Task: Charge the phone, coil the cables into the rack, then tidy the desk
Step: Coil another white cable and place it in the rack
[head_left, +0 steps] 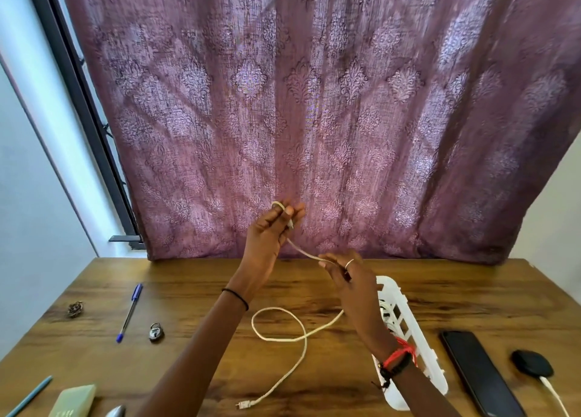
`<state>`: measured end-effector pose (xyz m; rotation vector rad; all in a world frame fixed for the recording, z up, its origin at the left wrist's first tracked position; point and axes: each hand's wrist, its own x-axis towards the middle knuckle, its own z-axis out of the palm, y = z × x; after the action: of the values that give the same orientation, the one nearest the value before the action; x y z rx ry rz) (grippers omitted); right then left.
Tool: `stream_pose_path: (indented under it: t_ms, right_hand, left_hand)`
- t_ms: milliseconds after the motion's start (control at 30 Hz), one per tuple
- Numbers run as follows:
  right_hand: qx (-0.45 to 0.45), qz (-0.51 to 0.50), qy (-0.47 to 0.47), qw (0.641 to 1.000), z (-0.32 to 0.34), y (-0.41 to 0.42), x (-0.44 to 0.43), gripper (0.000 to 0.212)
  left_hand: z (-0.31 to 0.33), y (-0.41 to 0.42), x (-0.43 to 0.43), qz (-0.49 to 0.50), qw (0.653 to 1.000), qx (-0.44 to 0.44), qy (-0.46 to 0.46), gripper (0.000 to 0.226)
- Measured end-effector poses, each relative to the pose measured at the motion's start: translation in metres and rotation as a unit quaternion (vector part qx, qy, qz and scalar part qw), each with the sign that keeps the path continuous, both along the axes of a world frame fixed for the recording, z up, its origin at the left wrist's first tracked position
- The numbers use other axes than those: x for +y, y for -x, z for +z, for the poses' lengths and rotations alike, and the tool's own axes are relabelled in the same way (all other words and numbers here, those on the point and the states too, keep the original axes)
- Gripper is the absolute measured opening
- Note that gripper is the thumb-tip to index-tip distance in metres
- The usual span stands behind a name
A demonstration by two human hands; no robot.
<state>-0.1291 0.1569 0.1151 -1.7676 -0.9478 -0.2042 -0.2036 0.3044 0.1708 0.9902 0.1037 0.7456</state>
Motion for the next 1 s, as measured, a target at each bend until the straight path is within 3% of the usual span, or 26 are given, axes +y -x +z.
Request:
stream_pose_path:
  t_ms: [67,133,267,333,467,700,867,1000]
  right_hand:
    - [-0.080,0.001,-0.010,0.997,0.006,-0.001,0.001,0.018]
    - [-0.130,0.009,-0.007,0.991,0.014,-0.004,0.002,0.024]
    - [-0.156,0.033,-0.006,0.987,0.029,-0.017,0.006,0.025]
    - [-0.160,0.028,0.002,0.987,0.035,-0.023,0.007,0.025]
    - [-0.143,0.034,-0.003,0.989,0.040,-0.029,0.009,0.030]
    - [-0.111,0.080,-0.037,0.990,0.048,-0.041,0.019,0.025]
    - [-0.062,0.135,-0.071,0.986,0.051,-0.050,0.029,0.024]
    - [0.034,0.181,-0.124,0.975,0.057,-0.049,0.035,0.021]
  left_hand:
    - [-0.002,-0.001,-0.002,0.040,0.991,0.055,-0.118,0.024]
    - [-0.003,-0.003,-0.004,0.080,0.960,0.118,-0.241,0.019]
    - [-0.011,-0.008,-0.003,0.110,0.852,0.217,-0.464,0.020]
    - [-0.012,-0.009,-0.006,0.114,0.821,0.221,-0.513,0.017]
    - [-0.005,-0.009,-0.009,0.017,0.884,0.201,-0.421,0.020]
    - [-0.002,-0.014,-0.003,-0.052,0.920,0.190,-0.338,0.026]
    - [0.010,-0.019,0.005,-0.091,0.918,0.234,-0.308,0.033]
    - [0.016,-0.018,0.011,-0.179,0.939,0.197,-0.219,0.033]
